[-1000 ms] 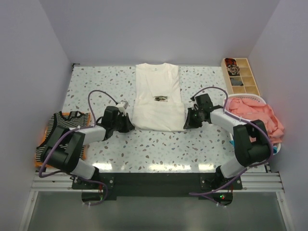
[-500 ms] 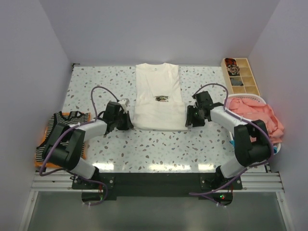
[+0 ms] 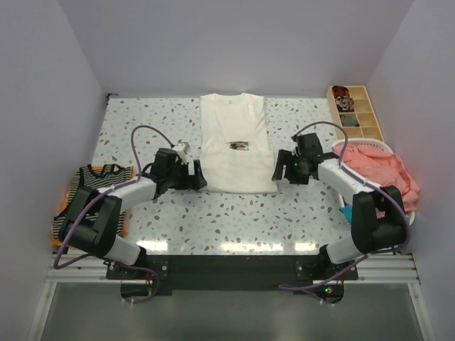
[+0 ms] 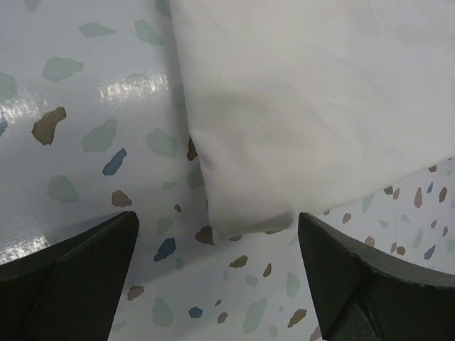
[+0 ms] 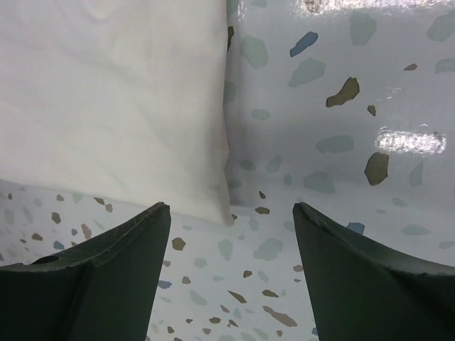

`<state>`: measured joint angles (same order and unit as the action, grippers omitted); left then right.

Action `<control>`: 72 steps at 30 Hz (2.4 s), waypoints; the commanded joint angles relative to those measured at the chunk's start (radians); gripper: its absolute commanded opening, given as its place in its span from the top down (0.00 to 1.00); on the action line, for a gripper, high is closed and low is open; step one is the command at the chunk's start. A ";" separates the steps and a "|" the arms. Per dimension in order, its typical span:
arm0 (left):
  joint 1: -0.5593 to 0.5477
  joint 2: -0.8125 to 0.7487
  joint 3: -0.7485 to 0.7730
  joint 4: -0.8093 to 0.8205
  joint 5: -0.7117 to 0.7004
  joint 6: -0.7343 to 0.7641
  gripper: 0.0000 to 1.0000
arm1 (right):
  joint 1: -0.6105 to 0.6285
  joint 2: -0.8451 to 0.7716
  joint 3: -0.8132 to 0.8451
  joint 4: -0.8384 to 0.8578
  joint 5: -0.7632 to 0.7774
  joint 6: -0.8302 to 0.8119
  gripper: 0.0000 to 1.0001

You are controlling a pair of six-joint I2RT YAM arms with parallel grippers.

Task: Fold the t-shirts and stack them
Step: Grab one side of the 2/3 rectangular tshirt with both arms, then fold the long partially folded tshirt into a neat square

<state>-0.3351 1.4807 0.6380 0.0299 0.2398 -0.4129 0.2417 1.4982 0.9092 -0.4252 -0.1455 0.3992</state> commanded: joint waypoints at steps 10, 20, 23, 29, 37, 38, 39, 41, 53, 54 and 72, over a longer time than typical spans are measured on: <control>0.007 0.104 -0.100 0.297 0.203 -0.096 0.00 | -0.088 0.109 -0.078 0.169 -0.324 0.092 0.27; 0.007 0.129 -0.170 0.343 0.245 -0.129 0.00 | -0.088 0.105 -0.116 0.166 -0.355 0.092 0.28; 0.007 0.131 -0.167 0.320 0.224 -0.122 0.04 | -0.088 0.129 -0.116 0.190 -0.368 0.095 0.29; 0.007 0.156 -0.167 0.306 0.201 -0.113 0.31 | -0.088 0.184 -0.121 0.253 -0.411 0.115 0.42; 0.007 0.197 -0.135 0.291 0.188 -0.096 0.77 | -0.087 0.220 -0.105 0.295 -0.450 0.132 0.72; 0.005 0.204 -0.127 0.288 0.193 -0.095 0.90 | -0.087 0.220 -0.104 0.299 -0.453 0.130 0.77; 0.007 0.208 -0.114 0.283 0.193 -0.090 0.97 | -0.088 0.215 -0.098 0.302 -0.454 0.132 0.86; 0.007 0.211 -0.086 0.252 0.196 -0.072 1.00 | -0.088 0.205 -0.087 0.296 -0.457 0.129 0.94; 0.005 0.026 -0.076 -0.005 0.171 -0.075 1.00 | -0.087 0.047 -0.142 0.134 -0.379 0.061 1.00; 0.005 0.007 -0.086 -0.013 0.171 -0.085 1.00 | -0.087 0.039 -0.148 0.123 -0.381 0.053 1.00; -0.272 -0.445 -0.258 -0.197 0.060 -0.368 1.00 | -0.068 -0.450 -0.360 -0.155 -0.368 0.062 0.93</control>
<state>-0.5858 1.1484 0.3843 -0.0658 0.3725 -0.6968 0.1703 1.1187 0.5629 -0.5060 -0.5327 0.4671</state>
